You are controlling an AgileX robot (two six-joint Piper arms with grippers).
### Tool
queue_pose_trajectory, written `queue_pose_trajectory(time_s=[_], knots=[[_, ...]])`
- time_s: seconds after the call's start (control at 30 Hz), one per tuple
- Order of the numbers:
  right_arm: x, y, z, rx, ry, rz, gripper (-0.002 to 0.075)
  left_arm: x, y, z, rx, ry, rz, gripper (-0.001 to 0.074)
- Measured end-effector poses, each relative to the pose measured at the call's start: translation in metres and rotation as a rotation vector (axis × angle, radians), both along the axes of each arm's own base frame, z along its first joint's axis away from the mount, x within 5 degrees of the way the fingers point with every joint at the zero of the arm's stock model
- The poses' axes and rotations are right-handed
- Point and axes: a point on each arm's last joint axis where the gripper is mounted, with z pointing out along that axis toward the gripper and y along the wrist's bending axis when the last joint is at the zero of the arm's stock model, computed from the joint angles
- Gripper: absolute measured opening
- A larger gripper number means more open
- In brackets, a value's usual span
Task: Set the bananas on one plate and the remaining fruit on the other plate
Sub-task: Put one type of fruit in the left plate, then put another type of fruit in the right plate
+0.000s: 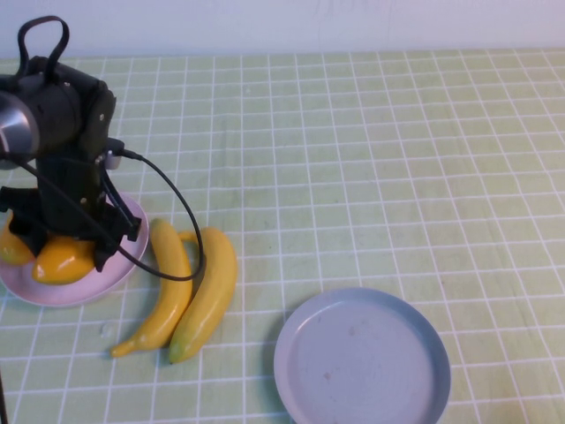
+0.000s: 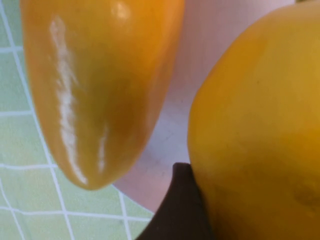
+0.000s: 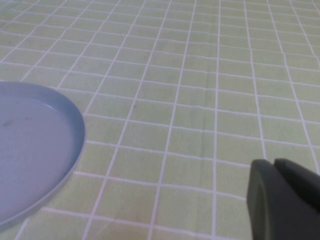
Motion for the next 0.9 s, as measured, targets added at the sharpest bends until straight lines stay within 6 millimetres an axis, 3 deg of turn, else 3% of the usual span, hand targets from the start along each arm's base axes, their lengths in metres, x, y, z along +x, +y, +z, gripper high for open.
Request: queue_pose_trajectory(time_s=[0.27,0.6,0.67,0.8,0.9], knots=[[0.0,0.0,0.0,0.0,0.0,0.0,-0.0017,0.008,-0.004,0.014,-0.03,-0.046,0.009,0.0601],[0.0,0.0,0.0,0.0,0.0,0.0,-0.0017,0.006,-0.022,0.059,-0.245,-0.127,-0.004,0.0584],[0.0,0.0,0.0,0.0,0.0,0.0,-0.0017,0.001,-0.025,0.07,-0.252,-0.151,-0.031,0.0503],[0.0,0.0,0.0,0.0,0.0,0.0,-0.0017,-0.014,-0.028,0.099,-0.269,-0.217,-0.062,0.0183],[0.0,0.0,0.0,0.0,0.0,0.0,-0.0017,-0.03,-0.027,0.128,-0.288,-0.288,-0.08,0.0057]])
